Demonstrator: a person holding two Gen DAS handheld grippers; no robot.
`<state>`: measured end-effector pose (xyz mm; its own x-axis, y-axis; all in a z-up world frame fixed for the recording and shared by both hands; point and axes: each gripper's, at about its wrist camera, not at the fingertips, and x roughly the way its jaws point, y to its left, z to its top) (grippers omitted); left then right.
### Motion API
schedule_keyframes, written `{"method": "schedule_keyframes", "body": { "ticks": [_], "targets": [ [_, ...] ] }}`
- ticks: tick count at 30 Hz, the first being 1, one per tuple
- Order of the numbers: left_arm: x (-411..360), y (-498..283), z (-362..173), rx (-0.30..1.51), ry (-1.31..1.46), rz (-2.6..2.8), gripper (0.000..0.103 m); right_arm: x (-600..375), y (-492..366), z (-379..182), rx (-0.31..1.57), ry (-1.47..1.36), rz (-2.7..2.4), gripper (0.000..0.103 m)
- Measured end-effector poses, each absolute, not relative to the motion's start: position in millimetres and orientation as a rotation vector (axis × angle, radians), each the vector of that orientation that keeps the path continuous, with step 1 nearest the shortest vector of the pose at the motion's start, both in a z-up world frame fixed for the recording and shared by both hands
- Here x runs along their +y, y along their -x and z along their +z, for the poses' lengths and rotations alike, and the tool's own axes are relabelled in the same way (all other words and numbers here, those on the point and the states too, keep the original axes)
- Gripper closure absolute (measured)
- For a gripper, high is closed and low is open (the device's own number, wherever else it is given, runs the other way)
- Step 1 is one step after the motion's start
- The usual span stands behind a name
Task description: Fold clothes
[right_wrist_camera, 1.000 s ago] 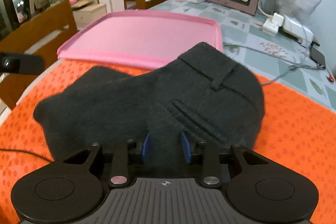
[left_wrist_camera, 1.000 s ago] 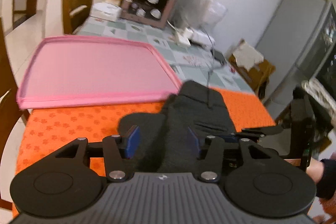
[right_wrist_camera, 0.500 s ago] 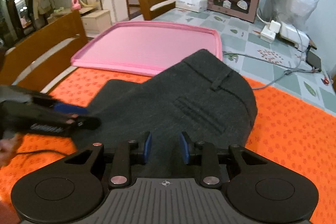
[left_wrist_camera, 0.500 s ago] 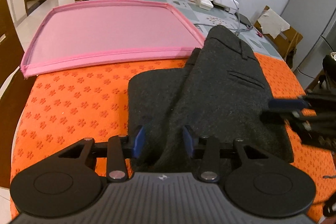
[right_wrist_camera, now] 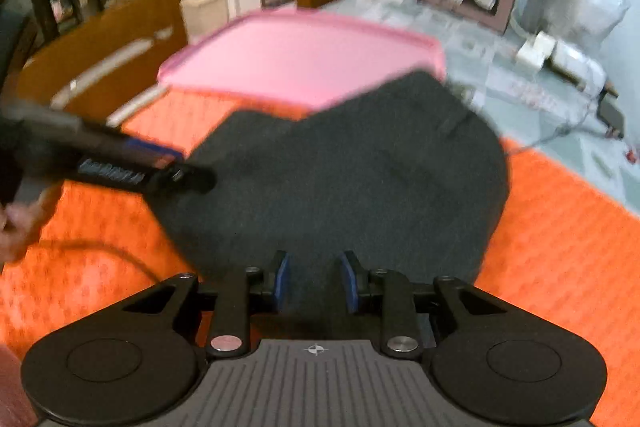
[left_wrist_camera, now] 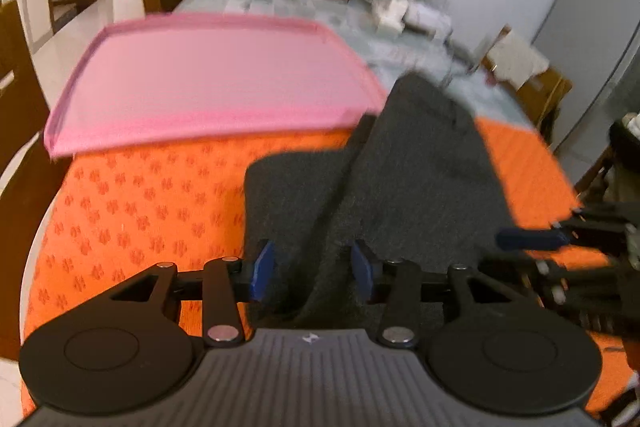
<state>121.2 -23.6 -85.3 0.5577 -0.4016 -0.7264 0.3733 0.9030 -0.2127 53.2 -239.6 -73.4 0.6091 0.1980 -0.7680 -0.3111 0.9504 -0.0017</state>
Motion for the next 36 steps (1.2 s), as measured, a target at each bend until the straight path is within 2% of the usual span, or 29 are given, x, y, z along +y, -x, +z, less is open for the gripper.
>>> {"method": "schedule_keyframes", "body": {
  "ticks": [4,8,18,22,28,32,33,36],
  "targets": [
    [-31.6,-116.2,-68.3,0.804,0.001,-0.499,0.054,-259.3,-78.9,-59.2,0.827,0.104,0.238,0.072],
    [-42.5,-115.4,-75.2,0.82,-0.041,-0.5,0.056,-278.7,-112.8,-58.2,0.809,0.087,0.172,0.071],
    [-37.8,-129.4,-112.6,0.936,-0.021,-0.433,0.058,-305.9,-166.7,-97.5,0.879,0.042,0.106,0.071],
    [-35.8,-136.0,-121.7,0.965,0.025,-0.406,0.055,-301.1,-175.4,-117.1,0.91,0.06,0.112,0.069],
    [-28.9,-144.0,-113.9,0.941,0.069,-0.409,0.049,-305.1,-176.2,-114.3,0.897,0.037,0.122,0.068],
    [-19.5,-151.4,-102.6,0.903,0.121,-0.421,0.029,-317.5,-158.8,-96.3,0.861,-0.012,0.1,0.053],
    [-16.7,-154.6,-101.8,0.899,0.139,-0.425,0.027,-322.7,-151.4,-92.5,0.858,-0.038,0.094,0.047],
    [-11.3,-168.4,-108.5,0.923,0.181,-0.446,0.022,-337.1,-130.6,-88.4,0.87,-0.118,0.069,0.039]
  ]
}}
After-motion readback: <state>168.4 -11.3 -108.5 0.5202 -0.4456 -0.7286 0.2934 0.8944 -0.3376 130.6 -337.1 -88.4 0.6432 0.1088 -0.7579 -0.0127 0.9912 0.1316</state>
